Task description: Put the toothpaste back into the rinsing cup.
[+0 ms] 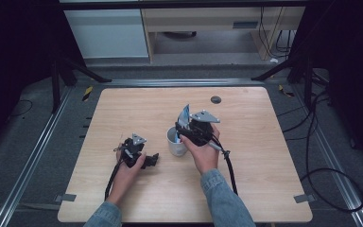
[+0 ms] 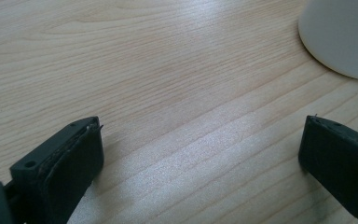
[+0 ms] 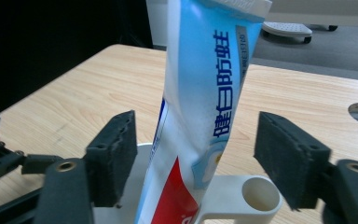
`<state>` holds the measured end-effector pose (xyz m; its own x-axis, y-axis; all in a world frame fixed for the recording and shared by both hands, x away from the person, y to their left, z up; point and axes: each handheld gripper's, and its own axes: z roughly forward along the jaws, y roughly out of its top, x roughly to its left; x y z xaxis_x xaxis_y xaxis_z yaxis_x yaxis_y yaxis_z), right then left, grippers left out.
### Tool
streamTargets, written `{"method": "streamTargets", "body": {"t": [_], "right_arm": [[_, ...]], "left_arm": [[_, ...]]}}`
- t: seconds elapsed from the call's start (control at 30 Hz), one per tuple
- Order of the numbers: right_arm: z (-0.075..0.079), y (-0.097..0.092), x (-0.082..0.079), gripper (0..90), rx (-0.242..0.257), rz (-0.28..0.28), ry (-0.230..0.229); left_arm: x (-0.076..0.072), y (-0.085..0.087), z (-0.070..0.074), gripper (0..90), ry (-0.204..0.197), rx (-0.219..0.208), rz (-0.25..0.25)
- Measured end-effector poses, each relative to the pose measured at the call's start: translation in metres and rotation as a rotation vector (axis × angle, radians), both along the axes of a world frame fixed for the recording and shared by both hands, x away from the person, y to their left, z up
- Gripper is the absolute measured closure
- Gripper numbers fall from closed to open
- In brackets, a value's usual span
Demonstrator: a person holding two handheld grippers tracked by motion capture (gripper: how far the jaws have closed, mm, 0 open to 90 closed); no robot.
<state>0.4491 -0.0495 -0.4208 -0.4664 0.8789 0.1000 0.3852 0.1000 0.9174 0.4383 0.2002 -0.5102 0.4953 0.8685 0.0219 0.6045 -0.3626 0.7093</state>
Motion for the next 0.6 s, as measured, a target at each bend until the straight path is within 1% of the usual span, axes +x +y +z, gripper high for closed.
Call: {"method": "streamTargets", "body": {"t": [0.1,0.2,0.27,0.47,0.6], "right_arm": [[0.002,0.002,-0.001,20.8,-0.029,-0.011,-0.003],[0.003,0.003,0.0,18.2,-0.056,-0.012,-0.001],[0.004,0.004,0.001,15.0,-0.087,-0.017,0.004],[0.008,0.006,0.002,11.2,-0.122,-0.019,0.005],[0.013,0.005,0.0,9.6,-0.143,-0.008,0.005]], "left_arm": [[0.0,0.0,0.0,0.0,0.0,0.0,0.0],[0.0,0.0,0.0,0.0,0.0,0.0,0.0],[0.0,0.0,0.0,0.0,0.0,0.0,0.0],[0.0,0.0,0.0,0.0,0.0,0.001,-0.001],[0.0,0.0,0.0,0.0,-0.002,-0.002,0.0]]}}
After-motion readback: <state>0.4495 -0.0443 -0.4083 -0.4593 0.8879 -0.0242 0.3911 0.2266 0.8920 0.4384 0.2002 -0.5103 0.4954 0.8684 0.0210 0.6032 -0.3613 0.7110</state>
